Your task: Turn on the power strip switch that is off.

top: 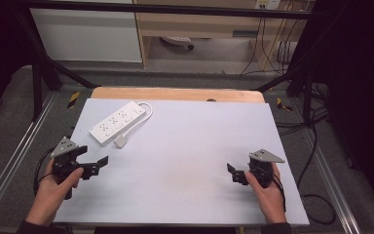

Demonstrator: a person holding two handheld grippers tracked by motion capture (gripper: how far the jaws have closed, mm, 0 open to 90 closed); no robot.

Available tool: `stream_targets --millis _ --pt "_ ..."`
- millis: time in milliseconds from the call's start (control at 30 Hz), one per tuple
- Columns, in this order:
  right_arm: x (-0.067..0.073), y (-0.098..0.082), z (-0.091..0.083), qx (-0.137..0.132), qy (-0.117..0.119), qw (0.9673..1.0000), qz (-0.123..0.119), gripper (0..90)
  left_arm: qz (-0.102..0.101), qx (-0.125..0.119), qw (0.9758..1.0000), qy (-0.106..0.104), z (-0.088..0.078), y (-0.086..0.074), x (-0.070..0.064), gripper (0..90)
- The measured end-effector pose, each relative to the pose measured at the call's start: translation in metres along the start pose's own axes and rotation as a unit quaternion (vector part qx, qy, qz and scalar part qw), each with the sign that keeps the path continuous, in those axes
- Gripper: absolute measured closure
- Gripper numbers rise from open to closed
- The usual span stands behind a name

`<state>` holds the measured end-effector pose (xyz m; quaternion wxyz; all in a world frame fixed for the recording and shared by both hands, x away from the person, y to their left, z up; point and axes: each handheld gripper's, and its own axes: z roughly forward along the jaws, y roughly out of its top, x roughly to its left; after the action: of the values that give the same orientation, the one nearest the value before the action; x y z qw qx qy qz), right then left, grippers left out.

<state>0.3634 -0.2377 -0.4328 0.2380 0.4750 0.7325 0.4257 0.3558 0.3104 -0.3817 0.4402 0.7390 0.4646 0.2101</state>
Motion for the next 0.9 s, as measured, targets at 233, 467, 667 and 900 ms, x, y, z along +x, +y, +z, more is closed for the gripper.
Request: stream_targets --millis 233,467,667,900 --pt "0.001 0.002 -0.005 -0.006 0.0 1.0 -0.003 3.1 0.006 -0.009 0.9999 -0.001 0.001 0.017 0.0 7.7" --pt "-0.009 -0.004 -0.011 -0.008 -0.009 0.9999 0.0 3.4 0.006 -0.011 0.9999 -0.001 0.002 0.033 0.008 7.7" --pt "-0.005 -0.004 -0.004 -0.001 0.001 1.0 -0.004 3.2 -0.006 -0.019 0.9998 0.008 0.003 0.041 0.017 7.8" --pt "0.0 -0.003 -0.002 -0.001 0.007 1.0 -0.005 3.2 0.006 -0.018 0.9997 0.014 0.004 0.044 0.02 7.8"
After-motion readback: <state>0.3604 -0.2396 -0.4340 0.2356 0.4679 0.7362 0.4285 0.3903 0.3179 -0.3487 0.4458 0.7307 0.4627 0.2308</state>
